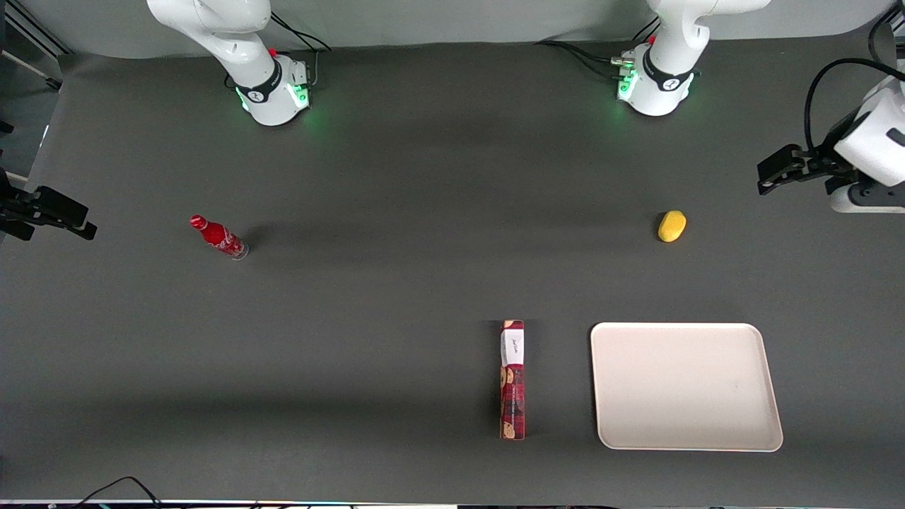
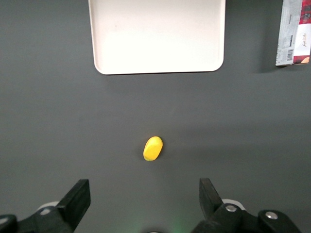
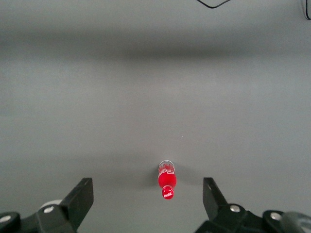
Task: Place red cookie box on tray
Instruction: 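Move the open left gripper over the red plaid cookie box, then lower the left gripper and close it on the cookie box's end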
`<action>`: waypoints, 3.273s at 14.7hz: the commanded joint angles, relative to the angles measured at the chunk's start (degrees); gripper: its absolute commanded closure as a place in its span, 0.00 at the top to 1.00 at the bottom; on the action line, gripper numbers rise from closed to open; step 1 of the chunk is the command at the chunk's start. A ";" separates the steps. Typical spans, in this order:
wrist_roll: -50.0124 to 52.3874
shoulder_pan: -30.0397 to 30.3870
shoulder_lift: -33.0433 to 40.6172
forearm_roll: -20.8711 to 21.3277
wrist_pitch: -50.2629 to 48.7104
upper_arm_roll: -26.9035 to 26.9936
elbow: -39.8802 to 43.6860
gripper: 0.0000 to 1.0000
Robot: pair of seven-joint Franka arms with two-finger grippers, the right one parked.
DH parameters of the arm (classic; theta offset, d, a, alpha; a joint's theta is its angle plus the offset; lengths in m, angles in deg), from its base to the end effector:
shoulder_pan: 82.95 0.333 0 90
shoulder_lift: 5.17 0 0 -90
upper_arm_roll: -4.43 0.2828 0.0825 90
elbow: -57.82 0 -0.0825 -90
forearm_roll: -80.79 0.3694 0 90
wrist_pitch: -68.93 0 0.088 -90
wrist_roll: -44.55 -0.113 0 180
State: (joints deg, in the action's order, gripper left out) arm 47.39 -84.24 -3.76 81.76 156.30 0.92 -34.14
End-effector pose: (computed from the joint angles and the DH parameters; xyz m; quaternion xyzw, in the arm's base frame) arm 0.5256 -0.0425 0.5790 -0.9994 0.0169 0.0271 0.0110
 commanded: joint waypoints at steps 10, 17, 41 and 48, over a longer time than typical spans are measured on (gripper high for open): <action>4.19 -0.47 -15.20 -2.29 5.43 -7.38 10.31 1.00; 7.09 -1.69 -23.81 -1.59 16.41 -11.16 10.14 1.00; 25.46 -15.67 -53.26 8.17 50.60 -12.84 20.42 1.00; 25.02 -15.76 -57.91 9.48 58.69 -12.75 22.26 1.00</action>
State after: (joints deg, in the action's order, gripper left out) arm 71.47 -99.08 -58.25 89.37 212.25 -12.42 -15.21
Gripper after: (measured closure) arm 0.000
